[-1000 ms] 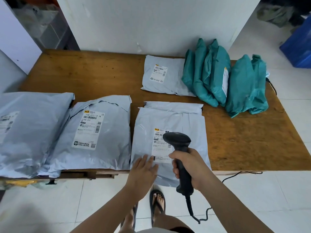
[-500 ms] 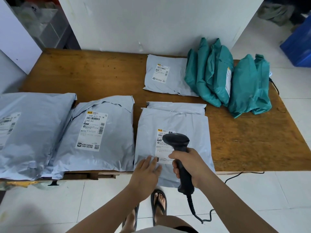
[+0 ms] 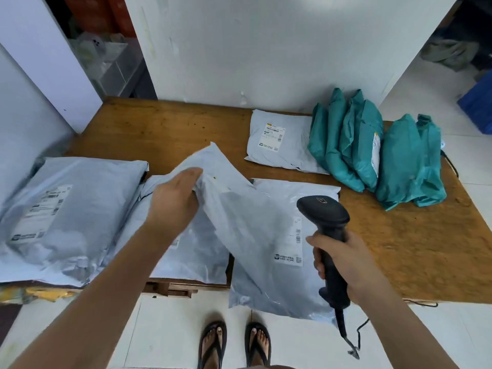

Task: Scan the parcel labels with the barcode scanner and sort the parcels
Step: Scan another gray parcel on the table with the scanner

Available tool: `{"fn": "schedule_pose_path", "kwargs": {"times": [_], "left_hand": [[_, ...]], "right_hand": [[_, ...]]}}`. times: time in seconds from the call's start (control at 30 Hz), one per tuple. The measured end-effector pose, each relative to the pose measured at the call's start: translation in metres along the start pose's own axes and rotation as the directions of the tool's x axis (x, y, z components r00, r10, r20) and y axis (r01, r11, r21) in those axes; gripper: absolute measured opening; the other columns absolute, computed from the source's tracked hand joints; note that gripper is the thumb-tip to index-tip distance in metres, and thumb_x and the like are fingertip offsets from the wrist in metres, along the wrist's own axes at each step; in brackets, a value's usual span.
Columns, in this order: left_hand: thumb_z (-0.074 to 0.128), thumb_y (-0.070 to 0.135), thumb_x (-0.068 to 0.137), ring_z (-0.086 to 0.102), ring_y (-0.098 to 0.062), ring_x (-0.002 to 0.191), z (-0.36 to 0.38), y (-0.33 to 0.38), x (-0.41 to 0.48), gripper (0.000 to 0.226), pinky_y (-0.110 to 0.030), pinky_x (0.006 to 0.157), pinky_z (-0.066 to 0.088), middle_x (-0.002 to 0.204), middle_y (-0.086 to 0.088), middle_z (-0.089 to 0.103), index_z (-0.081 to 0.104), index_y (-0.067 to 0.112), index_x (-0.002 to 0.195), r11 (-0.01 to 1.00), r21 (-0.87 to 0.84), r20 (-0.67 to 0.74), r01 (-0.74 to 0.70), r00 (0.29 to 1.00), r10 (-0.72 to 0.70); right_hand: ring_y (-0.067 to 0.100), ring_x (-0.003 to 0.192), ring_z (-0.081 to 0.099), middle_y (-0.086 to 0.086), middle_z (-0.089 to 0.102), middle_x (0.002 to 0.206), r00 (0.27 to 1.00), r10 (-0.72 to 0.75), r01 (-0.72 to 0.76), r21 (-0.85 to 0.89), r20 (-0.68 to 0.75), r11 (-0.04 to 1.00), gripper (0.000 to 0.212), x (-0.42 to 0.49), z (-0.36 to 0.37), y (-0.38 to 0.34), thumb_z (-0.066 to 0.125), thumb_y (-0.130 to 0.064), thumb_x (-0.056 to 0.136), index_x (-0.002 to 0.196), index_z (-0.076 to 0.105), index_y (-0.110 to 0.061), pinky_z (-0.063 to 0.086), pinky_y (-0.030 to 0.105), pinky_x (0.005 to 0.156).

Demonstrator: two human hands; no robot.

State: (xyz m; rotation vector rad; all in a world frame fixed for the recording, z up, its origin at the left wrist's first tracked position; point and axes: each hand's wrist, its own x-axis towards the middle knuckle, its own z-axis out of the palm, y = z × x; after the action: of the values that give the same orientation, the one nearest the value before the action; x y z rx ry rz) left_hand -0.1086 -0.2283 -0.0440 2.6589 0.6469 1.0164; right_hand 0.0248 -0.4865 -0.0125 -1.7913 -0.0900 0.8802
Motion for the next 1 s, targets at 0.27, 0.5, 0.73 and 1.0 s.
{"fn": "schedule_pose_path", "kwargs": {"times": [0.27,0.5,0.73,1.0], "left_hand": [[0.03,0.003,0.074,0.059,-0.027,0.118,-0.028,-0.087,-0.094,0.049,-0.039,0.086,0.055,0.123,-0.011,0.065,0.066,0.004,0.107,0.983,0.147,0.216,-0.11,0.973,0.077],[0.055,0.021,0.082,0.0,-0.023,0.149,-0.021,-0.086,-0.114,0.046,-0.046,0.117,0.004,0.158,0.008,-0.004,0.045,0.029,0.126,0.906,0.374,0.725,0.196,0.547,-0.418],[0.054,0.038,0.08,0.05,-0.033,0.125,0.005,-0.033,-0.044,0.028,-0.047,0.101,0.043,0.136,-0.014,0.053,0.057,0.012,0.091,0.904,0.085,0.348,0.419,0.838,-0.421],[0.034,0.061,0.091,-0.002,-0.032,0.148,0.125,0.069,-0.06,0.078,-0.05,0.118,0.004,0.16,-0.009,-0.009,0.005,0.022,0.152,0.951,0.069,0.878,-0.303,0.471,0.086]], "right_hand": [[0.024,0.042,0.041,0.015,0.05,0.052,0.997,0.036,-0.034,-0.03,0.071,0.999,0.014,0.002,0.022,-0.002,0.063,-0.004,0.084,0.075,0.052,-0.001,0.038,0.028,0.046],[0.023,0.039,0.04,0.012,0.05,0.049,0.992,0.064,-0.055,-0.083,0.109,0.995,0.014,0.008,0.037,0.002,0.063,-0.004,0.084,0.074,0.053,-0.002,0.039,0.028,0.044],[0.023,0.04,0.042,0.011,0.051,0.049,0.992,0.055,-0.047,-0.071,0.113,0.996,0.016,0.007,0.035,0.002,0.063,-0.003,0.084,0.071,0.054,-0.004,0.04,0.028,0.047],[0.022,0.041,0.042,0.01,0.05,0.05,0.989,0.143,-0.145,0.033,0.044,0.989,0.011,0.009,0.002,0.005,0.064,-0.005,0.082,0.076,0.055,-0.005,0.037,0.026,0.045]]}}
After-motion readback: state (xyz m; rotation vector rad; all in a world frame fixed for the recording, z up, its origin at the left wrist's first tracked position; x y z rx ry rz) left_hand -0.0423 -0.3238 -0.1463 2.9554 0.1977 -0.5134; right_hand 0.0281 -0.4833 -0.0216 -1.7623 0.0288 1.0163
